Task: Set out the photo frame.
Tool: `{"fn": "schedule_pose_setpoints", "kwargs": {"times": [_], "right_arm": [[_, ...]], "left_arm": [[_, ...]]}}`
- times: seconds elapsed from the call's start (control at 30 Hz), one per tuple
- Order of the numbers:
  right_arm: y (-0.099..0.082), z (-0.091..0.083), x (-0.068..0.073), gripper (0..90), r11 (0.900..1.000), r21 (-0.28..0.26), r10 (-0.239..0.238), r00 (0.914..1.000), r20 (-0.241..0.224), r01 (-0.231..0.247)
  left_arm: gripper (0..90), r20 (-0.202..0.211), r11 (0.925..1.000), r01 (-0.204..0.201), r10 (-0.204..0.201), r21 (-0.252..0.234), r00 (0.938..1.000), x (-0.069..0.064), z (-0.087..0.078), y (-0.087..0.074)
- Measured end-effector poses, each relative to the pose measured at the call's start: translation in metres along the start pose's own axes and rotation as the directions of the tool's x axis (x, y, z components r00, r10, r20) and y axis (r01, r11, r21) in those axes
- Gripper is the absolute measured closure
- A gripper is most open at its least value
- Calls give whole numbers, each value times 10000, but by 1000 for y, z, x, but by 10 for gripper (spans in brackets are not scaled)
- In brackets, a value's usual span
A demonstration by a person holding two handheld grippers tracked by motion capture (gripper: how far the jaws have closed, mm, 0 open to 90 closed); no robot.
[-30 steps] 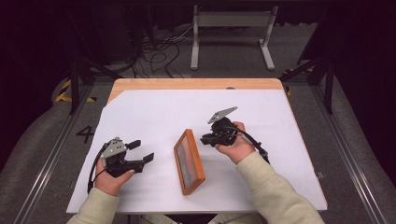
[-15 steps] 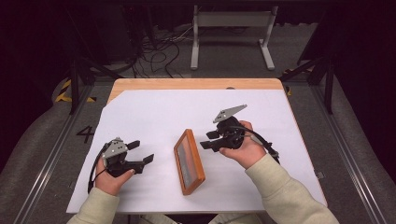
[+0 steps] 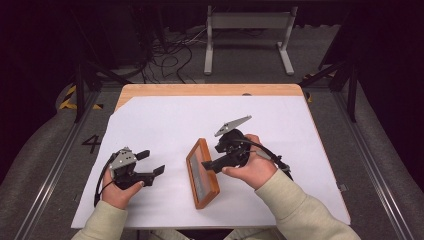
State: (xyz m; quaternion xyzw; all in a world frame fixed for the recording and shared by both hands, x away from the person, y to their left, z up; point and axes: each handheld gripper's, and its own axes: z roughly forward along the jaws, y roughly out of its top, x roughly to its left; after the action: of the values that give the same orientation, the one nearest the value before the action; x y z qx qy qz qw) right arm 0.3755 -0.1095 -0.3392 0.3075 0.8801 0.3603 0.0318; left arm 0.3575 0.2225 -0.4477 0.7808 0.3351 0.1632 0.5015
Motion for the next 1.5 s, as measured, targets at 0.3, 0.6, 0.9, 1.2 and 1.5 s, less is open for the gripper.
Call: {"fn": "schedule_pose_setpoints", "kwargs": {"times": [0.3,0.6,0.9,1.2,1.5], "right_arm": [[-3,30,-4,252,9969,620,488,9987,-142,-479],[-2,49,2,324,9894,1329,611,9979,-204,-578],[-1,56,5,449,9789,1884,854,9960,-276,-788],[0,55,10,534,9666,2172,1319,9906,352,-1364],[2,54,9,615,9517,2166,2084,9759,652,-2177]], "left_arm": [[184,-28,10000,13,-13,50,10000,1,0,-1],[184,14,10000,-12,12,75,10000,0,0,-1],[184,54,10000,11,-12,64,10000,-1,1,-1],[185,64,10000,27,-27,59,10000,-1,1,-1],[187,5,10000,-14,14,8,10000,0,0,-1]]}}
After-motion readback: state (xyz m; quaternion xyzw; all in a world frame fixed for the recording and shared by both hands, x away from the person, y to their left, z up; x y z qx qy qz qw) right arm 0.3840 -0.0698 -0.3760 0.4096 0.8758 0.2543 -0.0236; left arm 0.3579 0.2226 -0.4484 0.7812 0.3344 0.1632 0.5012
